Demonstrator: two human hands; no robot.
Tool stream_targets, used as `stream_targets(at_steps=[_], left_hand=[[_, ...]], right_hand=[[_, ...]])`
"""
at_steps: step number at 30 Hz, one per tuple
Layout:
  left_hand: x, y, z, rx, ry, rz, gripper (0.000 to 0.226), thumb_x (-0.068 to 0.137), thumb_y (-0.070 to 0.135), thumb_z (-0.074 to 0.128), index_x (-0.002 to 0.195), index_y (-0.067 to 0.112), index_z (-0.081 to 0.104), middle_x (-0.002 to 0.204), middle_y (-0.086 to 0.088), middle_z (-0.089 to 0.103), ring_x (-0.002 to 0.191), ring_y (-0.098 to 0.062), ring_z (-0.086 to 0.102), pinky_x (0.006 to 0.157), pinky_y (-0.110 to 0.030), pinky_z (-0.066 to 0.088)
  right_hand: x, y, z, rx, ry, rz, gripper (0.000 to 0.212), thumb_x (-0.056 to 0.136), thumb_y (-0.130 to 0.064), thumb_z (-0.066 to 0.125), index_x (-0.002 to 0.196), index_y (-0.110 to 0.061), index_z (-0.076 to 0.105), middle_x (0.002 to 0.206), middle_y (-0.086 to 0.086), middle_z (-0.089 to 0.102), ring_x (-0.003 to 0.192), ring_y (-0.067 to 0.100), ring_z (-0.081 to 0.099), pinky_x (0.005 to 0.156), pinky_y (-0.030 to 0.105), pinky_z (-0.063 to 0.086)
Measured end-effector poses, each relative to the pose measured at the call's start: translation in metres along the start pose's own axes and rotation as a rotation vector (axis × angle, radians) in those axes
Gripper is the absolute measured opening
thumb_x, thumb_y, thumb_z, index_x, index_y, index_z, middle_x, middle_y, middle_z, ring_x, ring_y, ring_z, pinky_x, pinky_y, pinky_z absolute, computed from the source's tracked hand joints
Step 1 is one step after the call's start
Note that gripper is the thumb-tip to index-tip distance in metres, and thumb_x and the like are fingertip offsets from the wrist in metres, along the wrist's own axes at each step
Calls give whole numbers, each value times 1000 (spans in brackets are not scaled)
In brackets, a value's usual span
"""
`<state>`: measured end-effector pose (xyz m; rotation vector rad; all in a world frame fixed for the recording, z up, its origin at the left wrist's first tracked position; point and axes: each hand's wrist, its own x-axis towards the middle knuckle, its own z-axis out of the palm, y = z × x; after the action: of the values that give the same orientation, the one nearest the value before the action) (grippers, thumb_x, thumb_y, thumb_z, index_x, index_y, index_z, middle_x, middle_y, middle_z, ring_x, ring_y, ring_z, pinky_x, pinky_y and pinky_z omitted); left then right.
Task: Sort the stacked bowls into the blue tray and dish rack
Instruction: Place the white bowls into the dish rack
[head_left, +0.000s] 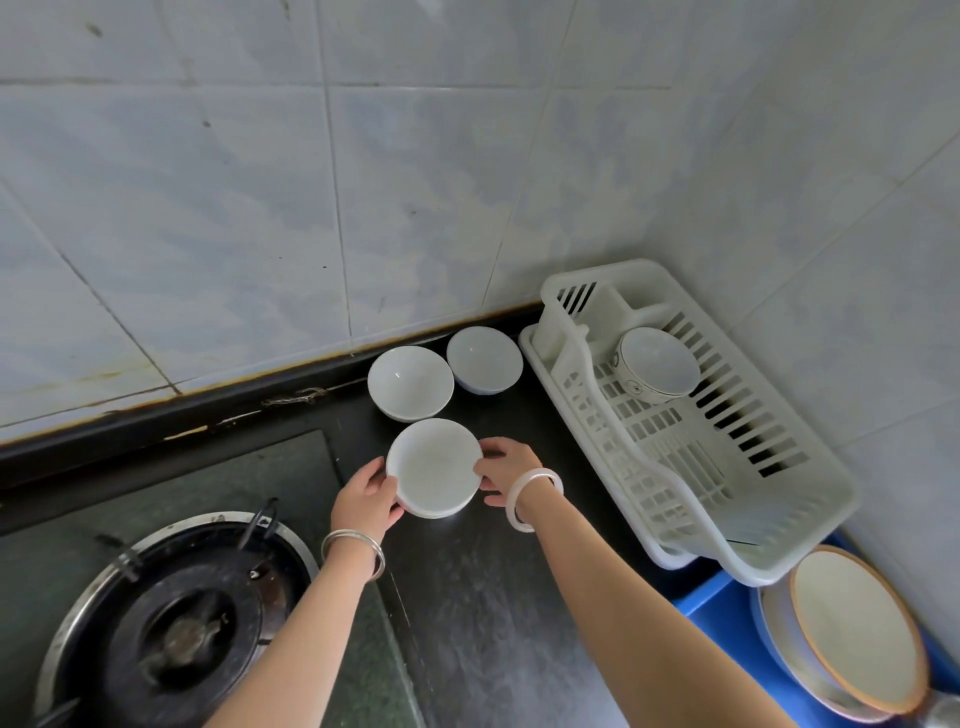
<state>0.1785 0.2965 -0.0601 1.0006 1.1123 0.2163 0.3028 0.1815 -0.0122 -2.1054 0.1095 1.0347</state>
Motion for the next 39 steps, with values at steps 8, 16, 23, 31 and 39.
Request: stream_targets(at_steps=[8,16,23,31,39], left_hand=[[-13,6,7,33,28,35,31,88,8,54,118,16,60,121,-10,62,108,-32,60,86,-45,53],[-52,50,64,68,-153,211,23,85,13,59,102,28,65,98,6,68,96,-18,64,61,-22,56],[-86,86,174,148,-420,265,31,86,12,56,117,17,60,107,-3,63,98,-23,63,72,-32,57],[-87,55,288,341,-580,76,39,87,-2,43,123,9,55,120,-15,59,80,-26,59,84,-46,55],[-69,7,345,560,-582,-12,42,84,-6,40,121,6,56,125,-18,58,113,-38,54,92,-53,49]], right_hand=[[-3,13,-6,223,-100,-29,45,87,-1,56,129,-19,55,115,9,66,91,26,68,78,38,59],[-41,5,-85,382,33,-209,43,86,1,58,126,-15,56,101,4,67,84,20,68,75,35,58],[-67,4,-200,338,226,-289,41,86,0,59,125,-12,55,100,6,69,84,21,69,67,28,60],[-40,47,-291,442,403,-108,21,91,-12,54,109,-3,60,83,8,64,74,20,63,66,29,53],[8,91,-319,305,465,41,30,88,-37,56,87,-8,63,90,13,69,77,23,66,72,35,56]])
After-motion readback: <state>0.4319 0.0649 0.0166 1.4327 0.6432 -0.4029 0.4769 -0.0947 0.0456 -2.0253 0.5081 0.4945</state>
